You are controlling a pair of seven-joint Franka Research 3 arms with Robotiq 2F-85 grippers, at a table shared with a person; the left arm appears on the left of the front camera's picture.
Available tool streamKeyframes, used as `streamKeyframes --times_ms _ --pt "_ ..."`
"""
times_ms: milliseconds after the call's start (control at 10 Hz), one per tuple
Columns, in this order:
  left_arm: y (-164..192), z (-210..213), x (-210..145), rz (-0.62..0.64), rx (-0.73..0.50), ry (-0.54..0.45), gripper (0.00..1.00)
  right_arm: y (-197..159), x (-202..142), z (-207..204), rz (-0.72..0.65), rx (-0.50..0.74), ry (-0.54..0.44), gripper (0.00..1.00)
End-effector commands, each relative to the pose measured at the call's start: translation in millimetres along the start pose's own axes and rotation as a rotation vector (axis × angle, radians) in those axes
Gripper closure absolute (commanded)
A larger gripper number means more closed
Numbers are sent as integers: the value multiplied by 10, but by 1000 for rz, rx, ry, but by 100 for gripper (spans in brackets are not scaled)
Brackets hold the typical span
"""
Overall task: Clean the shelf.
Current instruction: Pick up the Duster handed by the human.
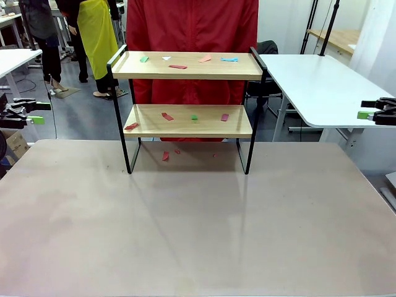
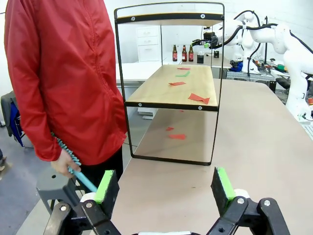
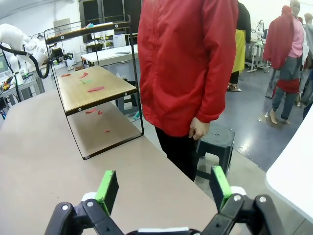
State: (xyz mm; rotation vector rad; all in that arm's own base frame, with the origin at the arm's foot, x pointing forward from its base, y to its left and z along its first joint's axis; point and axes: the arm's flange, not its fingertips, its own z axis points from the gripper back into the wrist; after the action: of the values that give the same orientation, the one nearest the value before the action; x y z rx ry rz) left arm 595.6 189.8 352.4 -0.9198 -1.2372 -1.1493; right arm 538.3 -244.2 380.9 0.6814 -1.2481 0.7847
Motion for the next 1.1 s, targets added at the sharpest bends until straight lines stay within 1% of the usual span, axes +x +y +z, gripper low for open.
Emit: streamKeyframes --times_ms 0,1000 --pt "5 -6 13 -3 0 1 0 17 83 -20 -13 -11 3 0" --pt "5 -6 13 -3 0 1 0 17 83 -20 -13 -11 3 0"
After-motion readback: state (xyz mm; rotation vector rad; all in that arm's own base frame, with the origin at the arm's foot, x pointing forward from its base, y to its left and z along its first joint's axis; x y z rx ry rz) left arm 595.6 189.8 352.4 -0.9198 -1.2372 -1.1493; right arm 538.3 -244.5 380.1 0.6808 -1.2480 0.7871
